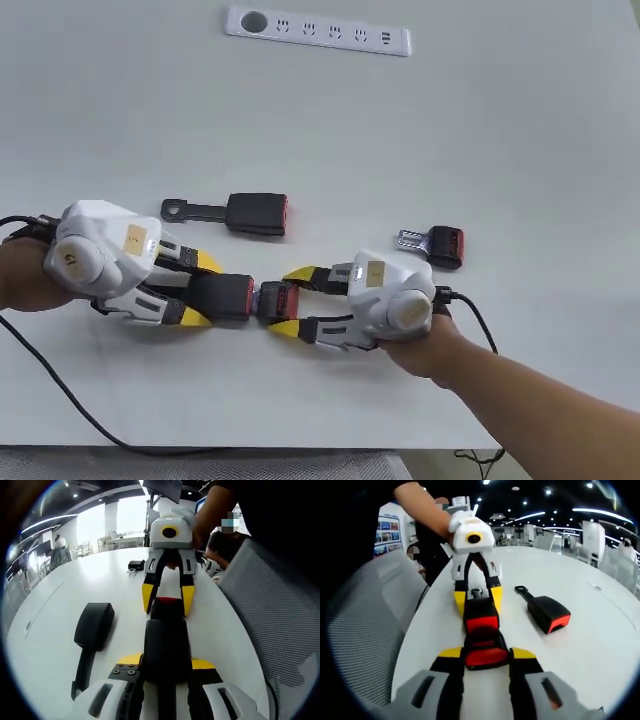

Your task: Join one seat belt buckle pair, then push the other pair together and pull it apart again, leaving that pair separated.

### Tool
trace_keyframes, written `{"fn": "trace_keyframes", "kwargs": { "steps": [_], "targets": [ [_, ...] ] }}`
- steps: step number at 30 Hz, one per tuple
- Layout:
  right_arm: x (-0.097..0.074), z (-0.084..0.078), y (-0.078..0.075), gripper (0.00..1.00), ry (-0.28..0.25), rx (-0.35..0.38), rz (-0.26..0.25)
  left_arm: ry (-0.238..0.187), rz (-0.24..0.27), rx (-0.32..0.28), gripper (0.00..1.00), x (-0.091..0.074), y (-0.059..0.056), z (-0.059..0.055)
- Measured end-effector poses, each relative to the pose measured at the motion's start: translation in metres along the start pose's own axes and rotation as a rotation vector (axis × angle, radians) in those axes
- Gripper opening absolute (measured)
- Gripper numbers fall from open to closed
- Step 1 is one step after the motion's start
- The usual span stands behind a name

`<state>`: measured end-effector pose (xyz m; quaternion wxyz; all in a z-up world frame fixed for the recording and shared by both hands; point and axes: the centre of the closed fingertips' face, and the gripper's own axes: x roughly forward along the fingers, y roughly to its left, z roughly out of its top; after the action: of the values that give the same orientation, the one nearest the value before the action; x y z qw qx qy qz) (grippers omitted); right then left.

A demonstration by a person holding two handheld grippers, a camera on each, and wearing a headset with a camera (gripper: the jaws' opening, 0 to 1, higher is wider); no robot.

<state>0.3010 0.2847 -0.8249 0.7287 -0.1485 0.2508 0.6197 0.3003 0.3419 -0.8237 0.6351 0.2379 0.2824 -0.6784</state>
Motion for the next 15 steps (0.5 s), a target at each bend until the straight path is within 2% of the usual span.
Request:
{"fn": "trace_keyframes", "kwargs": {
  "steps": [15],
  "targets": [
    [0.0,-0.0002,0.0001,0.34,-0.003,0.009,0.003,0.003,0.001,-0.003,0.33,-0.0002,-0.0004,0.0005]
  ]
}}
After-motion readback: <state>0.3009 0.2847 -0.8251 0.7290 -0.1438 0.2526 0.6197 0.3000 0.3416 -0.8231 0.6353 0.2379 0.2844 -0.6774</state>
